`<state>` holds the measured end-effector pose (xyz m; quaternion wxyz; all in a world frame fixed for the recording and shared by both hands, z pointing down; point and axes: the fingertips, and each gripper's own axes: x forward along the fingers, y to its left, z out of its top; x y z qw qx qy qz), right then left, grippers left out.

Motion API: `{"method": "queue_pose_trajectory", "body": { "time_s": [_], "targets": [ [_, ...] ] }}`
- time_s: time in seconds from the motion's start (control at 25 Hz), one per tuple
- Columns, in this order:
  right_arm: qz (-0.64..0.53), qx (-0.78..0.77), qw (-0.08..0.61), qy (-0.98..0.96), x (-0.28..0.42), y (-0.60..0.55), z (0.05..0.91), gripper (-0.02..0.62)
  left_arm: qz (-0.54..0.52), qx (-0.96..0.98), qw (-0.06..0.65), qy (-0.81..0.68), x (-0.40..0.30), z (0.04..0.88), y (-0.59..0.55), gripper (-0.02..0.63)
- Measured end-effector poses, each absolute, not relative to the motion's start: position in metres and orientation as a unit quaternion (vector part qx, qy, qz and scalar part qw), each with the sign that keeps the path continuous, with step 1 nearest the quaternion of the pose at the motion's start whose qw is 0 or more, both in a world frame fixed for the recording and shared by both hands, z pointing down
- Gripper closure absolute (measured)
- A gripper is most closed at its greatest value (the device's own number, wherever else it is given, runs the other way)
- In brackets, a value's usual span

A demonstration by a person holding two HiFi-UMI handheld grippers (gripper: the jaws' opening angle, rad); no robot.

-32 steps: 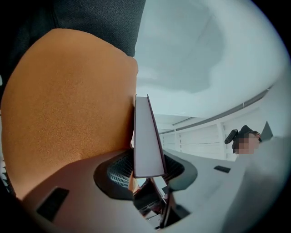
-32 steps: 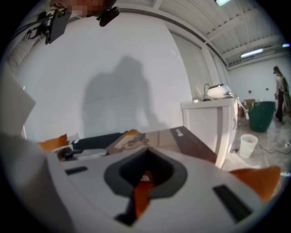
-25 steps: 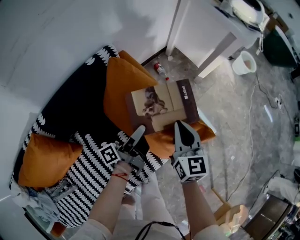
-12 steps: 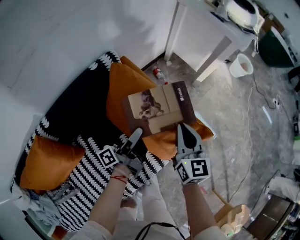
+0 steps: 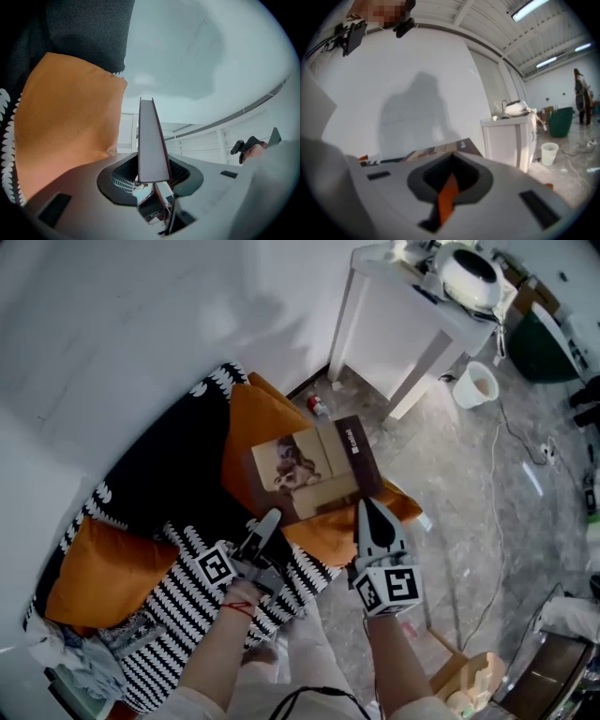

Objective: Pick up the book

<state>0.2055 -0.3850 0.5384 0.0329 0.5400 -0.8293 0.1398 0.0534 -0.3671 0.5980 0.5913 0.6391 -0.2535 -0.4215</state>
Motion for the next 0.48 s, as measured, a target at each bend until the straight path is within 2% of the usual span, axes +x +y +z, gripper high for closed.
{"method": "queue_pose_trajectory", "body": {
  "time_s": [0.48],
  "targets": [
    [0.150, 0.552, 0.014, -0.820, 0.205, -0.355, 0.506, 0.583, -0.424, 0.635, 0.595, -0.250, 0.046, 0.559, -0.343, 0.439]
  ]
}}
